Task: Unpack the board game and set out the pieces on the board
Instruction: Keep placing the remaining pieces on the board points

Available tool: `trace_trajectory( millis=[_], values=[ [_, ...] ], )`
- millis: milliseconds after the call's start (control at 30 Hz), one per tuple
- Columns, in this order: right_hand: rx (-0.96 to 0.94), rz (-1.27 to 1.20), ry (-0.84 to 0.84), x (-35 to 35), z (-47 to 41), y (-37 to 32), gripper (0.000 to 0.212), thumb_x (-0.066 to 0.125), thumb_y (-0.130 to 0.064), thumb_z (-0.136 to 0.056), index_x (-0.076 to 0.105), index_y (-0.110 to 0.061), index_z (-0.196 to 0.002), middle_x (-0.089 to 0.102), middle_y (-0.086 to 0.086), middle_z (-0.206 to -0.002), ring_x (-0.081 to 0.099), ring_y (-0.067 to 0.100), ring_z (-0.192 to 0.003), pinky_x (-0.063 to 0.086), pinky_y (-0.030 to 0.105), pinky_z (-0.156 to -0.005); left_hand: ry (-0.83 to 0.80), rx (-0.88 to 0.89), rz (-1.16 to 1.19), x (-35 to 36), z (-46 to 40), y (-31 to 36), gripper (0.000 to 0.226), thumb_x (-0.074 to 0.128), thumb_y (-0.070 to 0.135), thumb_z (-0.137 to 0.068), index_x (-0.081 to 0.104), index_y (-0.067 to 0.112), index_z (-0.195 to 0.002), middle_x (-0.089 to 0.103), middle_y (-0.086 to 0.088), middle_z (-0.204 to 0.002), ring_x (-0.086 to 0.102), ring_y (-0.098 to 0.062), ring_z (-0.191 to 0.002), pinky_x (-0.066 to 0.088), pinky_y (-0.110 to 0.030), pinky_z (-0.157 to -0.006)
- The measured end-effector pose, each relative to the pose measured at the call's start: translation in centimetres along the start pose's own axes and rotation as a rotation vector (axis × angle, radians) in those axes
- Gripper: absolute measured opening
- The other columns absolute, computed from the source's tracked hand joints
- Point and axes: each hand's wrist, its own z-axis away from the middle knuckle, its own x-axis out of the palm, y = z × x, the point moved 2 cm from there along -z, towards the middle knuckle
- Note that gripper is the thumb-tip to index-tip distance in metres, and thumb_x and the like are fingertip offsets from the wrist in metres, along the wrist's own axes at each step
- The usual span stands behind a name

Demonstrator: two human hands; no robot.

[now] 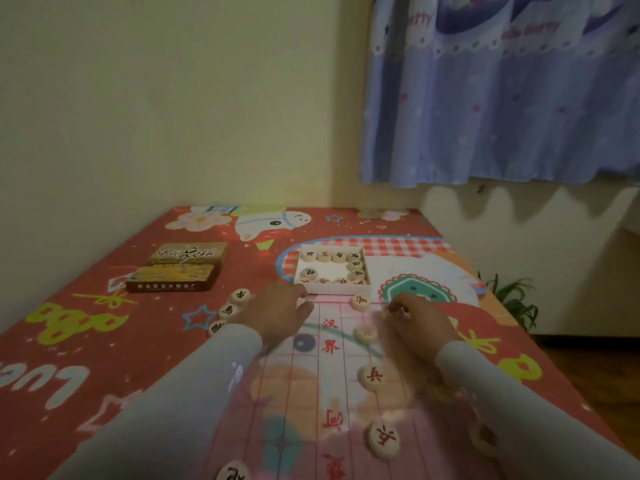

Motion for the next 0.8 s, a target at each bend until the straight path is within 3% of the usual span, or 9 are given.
trace_trajectory(
  millis=[233,333,433,633,800],
  values=[
    [-0.121,0.094,-0.115,0.4,-2.6,0.7,0.02,0.057,-0.044,-0.088,0.066,-0.027,-0.095,0.066,-0.009,-0.095,0.058,0.01,-0.085,0.053,0.029,-0.079,-0.023,-0.006,-0.022,0.3,-6.6,0.7,0.038,0.044,0.038,-0.098,0.058,0.017,-0.126,0.057,-0.009,-0.125,0.055,-0.025,-0.111,0.045,-0.033,-0.09],
    [-0.124,0.035,-0.07,-0.5,-3.8,0.7,0.021,0.058,-0.042,-0.089,0.066,-0.028,-0.103,0.06,-0.012,-0.103,0.054,0.008,-0.093,0.043,0.018,-0.075,-0.036,-0.036,-0.037,1.0,-9.6,0.9,0.033,0.045,0.029,-0.097,0.059,0.017,-0.124,0.055,-0.007,-0.129,0.054,-0.024,-0.114,0.045,-0.033,-0.091],
    [-0.132,0.0,-0.013,-0.8,-6.2,0.1,0.019,0.056,-0.038,-0.091,0.066,-0.027,-0.103,0.062,-0.011,-0.1,0.054,0.005,-0.086,0.036,0.011,-0.064,-0.065,-0.064,-0.131,1.5,-12.3,0.7,0.03,0.047,0.022,-0.095,0.06,0.018,-0.122,0.058,-0.005,-0.127,0.054,-0.023,-0.115,0.043,-0.031,-0.087],
    [-0.173,-0.055,-0.058,0.7,-12.0,-1.9,0.019,0.058,-0.032,-0.091,0.069,-0.022,-0.104,0.068,-0.006,-0.103,0.059,0.011,-0.091,0.042,0.023,-0.076,-0.263,-0.104,-0.273,2.3,-16.4,-0.5,0.026,0.053,0.019,-0.09,0.064,0.013,-0.113,0.066,-0.005,-0.114,0.061,-0.021,-0.102,0.047,-0.029,-0.078],
    [-0.17,0.074,-0.268,2.4,-15.4,-3.6,0.038,0.068,-0.042,-0.083,0.067,-0.021,-0.114,0.066,-0.005,-0.11,0.059,0.014,-0.101,0.048,0.025,-0.087,-0.33,-0.103,-0.308,2.7,-18.0,-0.8,0.012,0.061,0.022,-0.085,0.065,0.012,-0.09,0.068,-0.004,-0.096,0.059,-0.02,-0.08,0.044,-0.027,-0.063]
  ],
)
